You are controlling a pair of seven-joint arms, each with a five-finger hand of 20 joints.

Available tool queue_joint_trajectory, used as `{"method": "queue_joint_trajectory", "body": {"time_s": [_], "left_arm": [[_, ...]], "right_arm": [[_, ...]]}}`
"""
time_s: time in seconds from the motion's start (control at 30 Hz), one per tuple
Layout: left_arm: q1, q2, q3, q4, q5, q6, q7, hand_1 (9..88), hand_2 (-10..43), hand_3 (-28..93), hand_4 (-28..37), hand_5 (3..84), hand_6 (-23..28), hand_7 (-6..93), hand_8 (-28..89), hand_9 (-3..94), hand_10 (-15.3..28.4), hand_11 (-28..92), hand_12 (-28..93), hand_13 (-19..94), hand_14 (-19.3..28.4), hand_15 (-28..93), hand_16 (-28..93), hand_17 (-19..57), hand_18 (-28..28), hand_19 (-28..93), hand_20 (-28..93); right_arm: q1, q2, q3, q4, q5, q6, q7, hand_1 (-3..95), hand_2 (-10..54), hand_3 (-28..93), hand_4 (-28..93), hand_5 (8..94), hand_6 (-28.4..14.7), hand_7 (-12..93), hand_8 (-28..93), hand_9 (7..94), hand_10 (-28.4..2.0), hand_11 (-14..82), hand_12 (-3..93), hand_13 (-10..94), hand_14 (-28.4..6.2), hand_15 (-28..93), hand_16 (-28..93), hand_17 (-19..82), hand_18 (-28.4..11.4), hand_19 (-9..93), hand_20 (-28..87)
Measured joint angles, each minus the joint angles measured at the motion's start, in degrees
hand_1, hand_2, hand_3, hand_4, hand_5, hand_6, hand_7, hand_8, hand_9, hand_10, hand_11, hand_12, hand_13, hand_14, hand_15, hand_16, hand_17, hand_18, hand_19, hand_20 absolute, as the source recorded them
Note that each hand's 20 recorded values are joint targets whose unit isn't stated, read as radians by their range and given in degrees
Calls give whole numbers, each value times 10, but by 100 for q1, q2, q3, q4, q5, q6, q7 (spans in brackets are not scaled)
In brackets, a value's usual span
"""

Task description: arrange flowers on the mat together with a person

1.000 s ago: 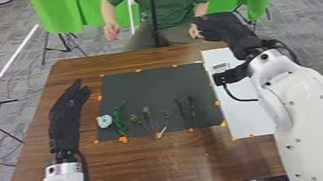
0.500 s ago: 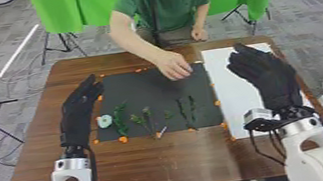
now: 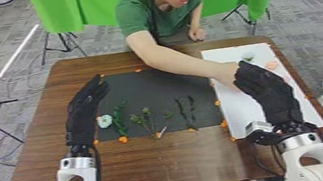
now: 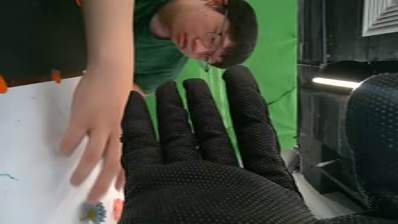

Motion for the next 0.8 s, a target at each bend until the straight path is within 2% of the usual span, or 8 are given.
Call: {"method": "queue_joint_trajectory", "body": {"time_s": [0.33,0.8], "left_arm": [[29,-23,-8,-12,0,3,-13,280,-95,663,-169,428,21,117,-59,430,118,138,138,333,155,91,39,38,95,10,161],[95,-48,-22,-23,-31,5,-123,264,-93,677,-173,428,22,115,-58,430,118,136,139,334,155,91,39,39,94,11,161]], "right_arm": [[67,-87,22,1,-7,-44,-1,135,5,755,-174,457,-21,120,-89,413,-161,44,127,303,-130,80,182,164,-134,43,278],[45,-208,-64,-3,-57,24,5,132,12,753,-173,477,-22,127,-92,440,-162,50,127,318,-133,89,174,170,-141,52,278]]}}
